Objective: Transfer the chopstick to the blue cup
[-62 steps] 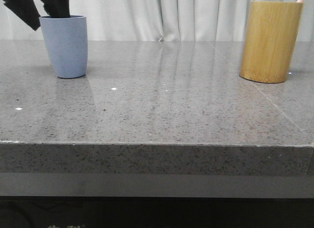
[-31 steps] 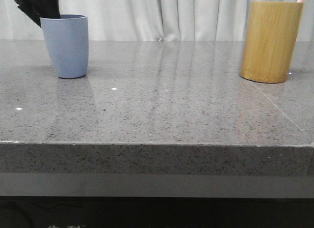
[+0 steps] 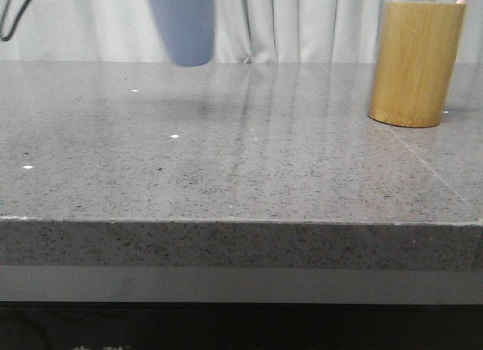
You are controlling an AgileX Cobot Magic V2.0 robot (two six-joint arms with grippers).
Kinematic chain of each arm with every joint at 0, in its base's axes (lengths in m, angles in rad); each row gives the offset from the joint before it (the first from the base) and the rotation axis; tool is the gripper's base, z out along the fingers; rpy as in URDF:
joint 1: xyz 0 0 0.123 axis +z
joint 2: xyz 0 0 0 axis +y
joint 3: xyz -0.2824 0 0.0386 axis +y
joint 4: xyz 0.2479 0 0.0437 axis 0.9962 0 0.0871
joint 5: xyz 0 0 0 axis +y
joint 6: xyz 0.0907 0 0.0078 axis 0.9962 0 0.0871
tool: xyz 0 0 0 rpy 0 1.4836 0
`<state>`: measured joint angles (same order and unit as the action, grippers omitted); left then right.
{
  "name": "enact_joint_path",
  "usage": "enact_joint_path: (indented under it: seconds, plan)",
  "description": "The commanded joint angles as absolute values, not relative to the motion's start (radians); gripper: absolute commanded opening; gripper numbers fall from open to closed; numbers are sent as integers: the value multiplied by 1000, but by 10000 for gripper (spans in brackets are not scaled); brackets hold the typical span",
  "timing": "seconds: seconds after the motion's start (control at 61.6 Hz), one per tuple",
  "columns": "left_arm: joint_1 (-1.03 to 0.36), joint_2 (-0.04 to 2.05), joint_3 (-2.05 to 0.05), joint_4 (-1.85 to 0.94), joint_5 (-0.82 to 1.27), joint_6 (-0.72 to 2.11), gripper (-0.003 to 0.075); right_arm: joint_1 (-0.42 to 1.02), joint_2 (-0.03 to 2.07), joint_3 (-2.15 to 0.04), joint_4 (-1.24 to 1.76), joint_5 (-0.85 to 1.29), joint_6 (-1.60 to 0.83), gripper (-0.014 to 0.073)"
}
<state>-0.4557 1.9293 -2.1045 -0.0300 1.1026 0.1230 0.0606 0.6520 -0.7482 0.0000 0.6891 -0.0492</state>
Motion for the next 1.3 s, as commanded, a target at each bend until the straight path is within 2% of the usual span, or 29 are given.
enact_joint_path:
  seconds: [0.0, 0.373, 0.731, 0.812, 0.942, 1.039, 1.283]
  plan:
    - [-501, 1882, -2163, -39, 1021, 116, -19, 60, 657, -784, 0, 627, -55, 622]
    - [-605, 2057, -2315, -41, 1072, 116, -19, 60, 657, -784, 0, 635, -55, 622]
    - [-614, 2116, -2329, -44, 1100, 116, -16, 60, 657, -784, 0, 636, -55, 622]
    - [-614, 2116, -2329, -44, 1102, 116, 33, 60, 657, -784, 0, 636, -55, 622]
    - [-614, 2116, -2329, -44, 1100, 116, 216, 60, 657, -784, 0, 636, -55, 622]
    - [-614, 2114, -2329, -53, 1100, 116, 312, 60, 657, -784, 0, 636, -55, 622]
    - [-614, 2085, -2329, -59, 1100, 116, 323, 41, 657, -786, 0, 613, -8, 622]
